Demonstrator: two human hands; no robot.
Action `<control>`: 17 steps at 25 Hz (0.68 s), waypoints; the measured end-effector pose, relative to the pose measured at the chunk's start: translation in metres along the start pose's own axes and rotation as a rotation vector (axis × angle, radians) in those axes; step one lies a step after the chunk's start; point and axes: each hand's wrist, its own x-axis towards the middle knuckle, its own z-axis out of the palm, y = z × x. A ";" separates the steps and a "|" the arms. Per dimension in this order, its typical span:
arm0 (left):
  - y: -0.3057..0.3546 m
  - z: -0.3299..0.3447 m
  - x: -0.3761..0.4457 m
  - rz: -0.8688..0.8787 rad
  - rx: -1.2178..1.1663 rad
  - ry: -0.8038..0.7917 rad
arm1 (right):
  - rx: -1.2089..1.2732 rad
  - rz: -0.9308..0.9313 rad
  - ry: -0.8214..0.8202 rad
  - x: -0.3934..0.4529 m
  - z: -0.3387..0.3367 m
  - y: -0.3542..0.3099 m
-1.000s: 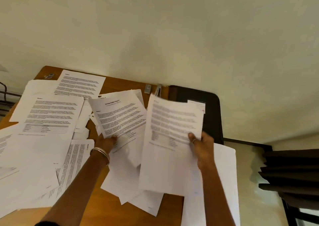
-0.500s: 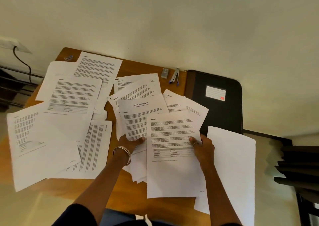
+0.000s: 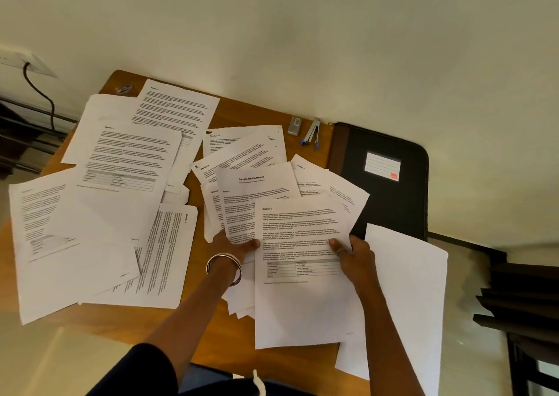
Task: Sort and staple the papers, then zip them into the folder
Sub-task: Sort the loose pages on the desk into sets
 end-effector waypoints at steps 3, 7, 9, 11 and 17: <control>0.000 0.001 -0.001 -0.013 0.001 0.002 | -0.153 -0.066 0.085 0.014 -0.009 -0.026; 0.003 0.000 -0.001 -0.009 -0.004 -0.003 | -0.010 -0.107 0.106 0.035 -0.004 -0.069; 0.003 0.001 -0.001 -0.007 0.011 -0.008 | -0.050 -0.085 0.163 0.042 0.001 -0.074; 0.003 0.001 -0.002 0.004 0.022 -0.014 | 0.027 -0.052 0.213 0.048 0.004 -0.072; 0.006 -0.004 -0.005 -0.054 -0.095 -0.006 | 0.490 0.202 0.071 0.047 -0.013 -0.079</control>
